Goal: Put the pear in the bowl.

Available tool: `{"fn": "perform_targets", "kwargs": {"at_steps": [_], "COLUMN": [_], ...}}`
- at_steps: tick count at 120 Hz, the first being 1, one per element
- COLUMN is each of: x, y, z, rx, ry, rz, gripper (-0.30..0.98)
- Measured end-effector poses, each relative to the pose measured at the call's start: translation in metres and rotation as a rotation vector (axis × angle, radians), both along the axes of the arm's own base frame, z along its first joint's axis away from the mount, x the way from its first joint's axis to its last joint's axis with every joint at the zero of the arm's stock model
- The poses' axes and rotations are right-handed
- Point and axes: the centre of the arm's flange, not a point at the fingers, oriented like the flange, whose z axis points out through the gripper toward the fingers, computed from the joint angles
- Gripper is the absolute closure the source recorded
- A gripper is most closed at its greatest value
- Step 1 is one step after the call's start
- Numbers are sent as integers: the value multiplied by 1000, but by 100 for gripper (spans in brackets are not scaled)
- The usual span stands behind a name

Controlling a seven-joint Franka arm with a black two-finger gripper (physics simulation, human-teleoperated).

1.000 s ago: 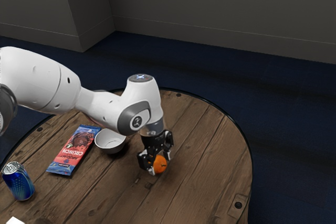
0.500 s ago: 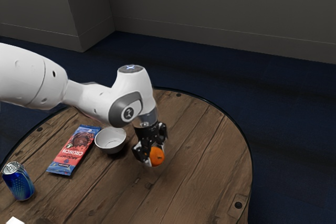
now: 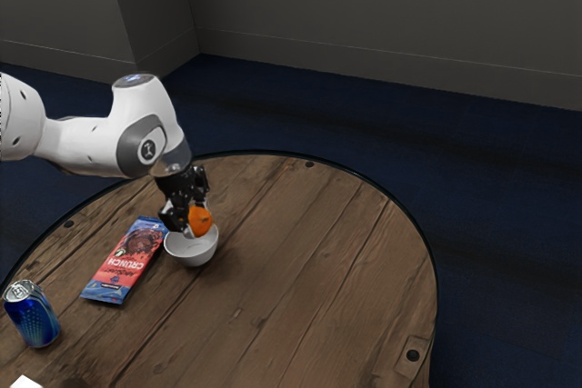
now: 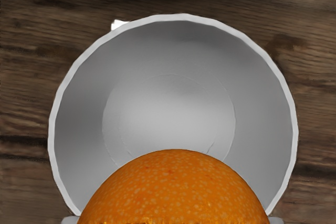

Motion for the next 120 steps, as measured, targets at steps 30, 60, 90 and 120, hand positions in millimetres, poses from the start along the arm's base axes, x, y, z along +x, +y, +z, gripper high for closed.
{"fn": "perform_targets", "kwargs": {"at_steps": [30, 60, 90, 120], "x": [1, -3, 37, 17], "y": [5, -21, -36, -17], "z": [-13, 79, 262, 325], "rx": [-2, 29, 85, 85], "ry": [17, -116, -222, -144], "rz": [5, -193, -716, -1071], "gripper": [15, 6, 3, 2]}}
